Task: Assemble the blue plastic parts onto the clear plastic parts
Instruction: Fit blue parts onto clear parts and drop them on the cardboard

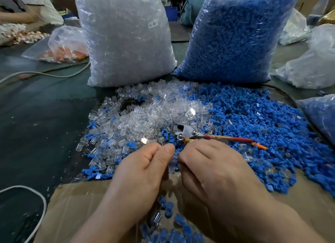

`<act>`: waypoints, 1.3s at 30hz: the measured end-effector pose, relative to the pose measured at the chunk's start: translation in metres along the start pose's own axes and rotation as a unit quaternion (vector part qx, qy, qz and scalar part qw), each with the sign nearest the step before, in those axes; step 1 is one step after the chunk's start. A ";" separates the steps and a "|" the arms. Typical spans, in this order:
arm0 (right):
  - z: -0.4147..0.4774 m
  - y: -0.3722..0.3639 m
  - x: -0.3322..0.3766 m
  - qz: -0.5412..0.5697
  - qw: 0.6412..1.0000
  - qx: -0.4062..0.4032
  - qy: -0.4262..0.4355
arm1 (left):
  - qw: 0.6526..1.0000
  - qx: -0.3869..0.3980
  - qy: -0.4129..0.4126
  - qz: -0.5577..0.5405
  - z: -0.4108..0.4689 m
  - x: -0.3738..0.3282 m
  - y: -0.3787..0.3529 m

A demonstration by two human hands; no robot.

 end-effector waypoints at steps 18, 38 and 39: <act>-0.021 -0.014 -0.026 0.075 0.929 0.243 -0.270 | 0.983 0.094 -0.114 0.107 -0.002 -0.019 0.023; -0.005 -0.045 -0.015 -0.063 0.977 0.169 -0.113 | 0.918 0.106 -0.101 0.369 0.006 0.006 0.009; -0.005 -0.046 -0.015 -0.061 0.979 0.164 -0.106 | 0.916 0.107 -0.105 0.371 0.005 0.007 0.005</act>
Point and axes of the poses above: each hand's wrist, its own z-axis towards the middle knuckle, its own y-axis out of the back of the hand, x = y × z, the point moved 7 cm from there along z, towards the middle knuckle, and after that the axes turned 2 degrees about -x, right-handed, at the moved point
